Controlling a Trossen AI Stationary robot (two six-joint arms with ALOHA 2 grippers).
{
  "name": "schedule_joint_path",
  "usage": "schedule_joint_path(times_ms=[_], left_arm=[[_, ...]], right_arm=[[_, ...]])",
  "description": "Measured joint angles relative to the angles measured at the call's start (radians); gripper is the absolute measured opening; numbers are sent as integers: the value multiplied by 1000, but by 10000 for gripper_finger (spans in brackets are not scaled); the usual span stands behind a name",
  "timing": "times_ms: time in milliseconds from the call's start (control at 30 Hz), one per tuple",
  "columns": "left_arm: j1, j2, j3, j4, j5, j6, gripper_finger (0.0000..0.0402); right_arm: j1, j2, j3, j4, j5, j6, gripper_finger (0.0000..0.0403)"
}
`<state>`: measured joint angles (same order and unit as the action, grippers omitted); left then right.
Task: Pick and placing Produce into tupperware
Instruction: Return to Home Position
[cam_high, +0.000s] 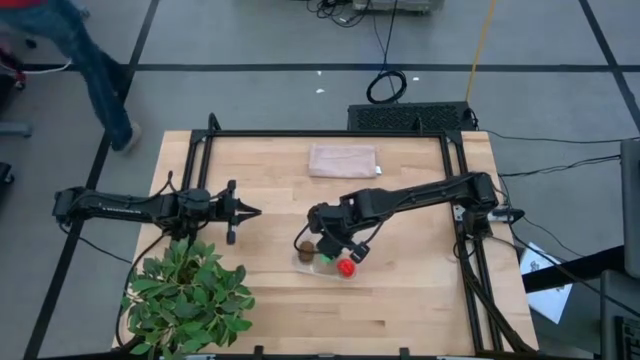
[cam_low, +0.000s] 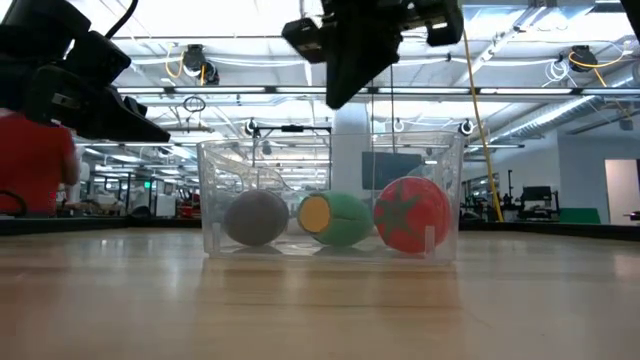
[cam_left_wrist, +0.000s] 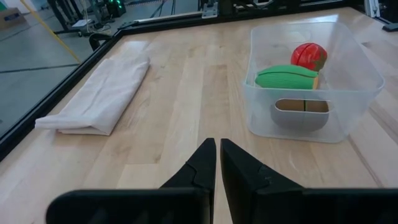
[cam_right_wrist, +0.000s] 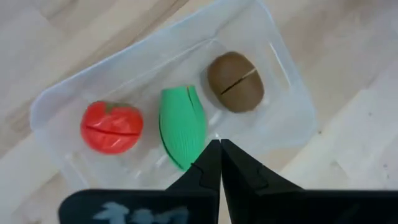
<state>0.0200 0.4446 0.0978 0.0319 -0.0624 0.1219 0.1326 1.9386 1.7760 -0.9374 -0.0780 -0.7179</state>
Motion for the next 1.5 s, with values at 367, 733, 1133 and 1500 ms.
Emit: schedule_joint_path(times_ms=[367, 733, 1133, 1500], left_arm=[[0, 0, 0, 5, 0, 0, 28], [0, 0, 0, 13, 0, 1, 28], [0, 0, 0, 10, -10, 2, 28], [0, 0, 0, 9, -18, 0, 28]], right_arm=[[-19, -86, 0, -185, 0, 94, 0], [-22, -176, 0, -228, -4, 181, 0], [-63, -453, 0, -216, -85, 383, 0], [-74, -691, 0, -190, -21, 512, 0]])
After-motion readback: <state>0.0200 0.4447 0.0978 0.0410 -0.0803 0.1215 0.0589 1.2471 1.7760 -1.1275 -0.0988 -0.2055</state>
